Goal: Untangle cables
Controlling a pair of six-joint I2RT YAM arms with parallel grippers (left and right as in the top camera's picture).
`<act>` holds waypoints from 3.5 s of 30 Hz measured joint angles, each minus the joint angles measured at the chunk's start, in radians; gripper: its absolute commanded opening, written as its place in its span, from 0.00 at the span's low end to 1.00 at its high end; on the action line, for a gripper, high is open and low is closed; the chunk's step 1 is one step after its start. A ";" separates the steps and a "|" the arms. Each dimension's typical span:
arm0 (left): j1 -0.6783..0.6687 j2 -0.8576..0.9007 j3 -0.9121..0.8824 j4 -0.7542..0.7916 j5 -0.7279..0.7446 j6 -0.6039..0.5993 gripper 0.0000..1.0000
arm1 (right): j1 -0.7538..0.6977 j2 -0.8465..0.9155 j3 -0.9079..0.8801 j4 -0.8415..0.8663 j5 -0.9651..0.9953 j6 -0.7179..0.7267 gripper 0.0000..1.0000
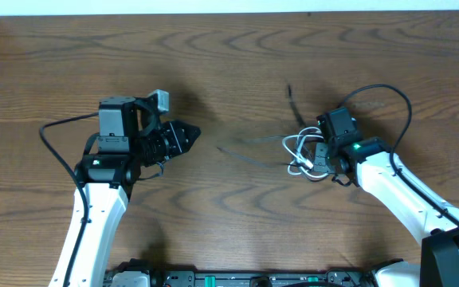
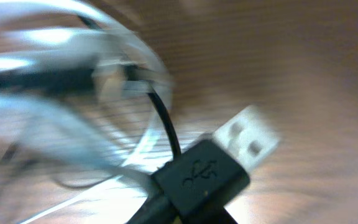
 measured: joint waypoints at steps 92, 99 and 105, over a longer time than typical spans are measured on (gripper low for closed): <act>-0.299 0.162 0.006 -0.072 -0.146 0.045 0.07 | -0.006 0.001 -0.002 -0.010 -0.129 -0.222 0.22; -0.299 0.109 0.006 -0.078 -0.113 0.064 0.07 | -0.006 0.001 -0.001 0.196 -0.555 -0.320 0.51; -0.299 0.109 0.006 -0.135 -0.193 0.064 0.07 | -0.006 0.001 -0.001 0.249 -0.762 -0.343 0.55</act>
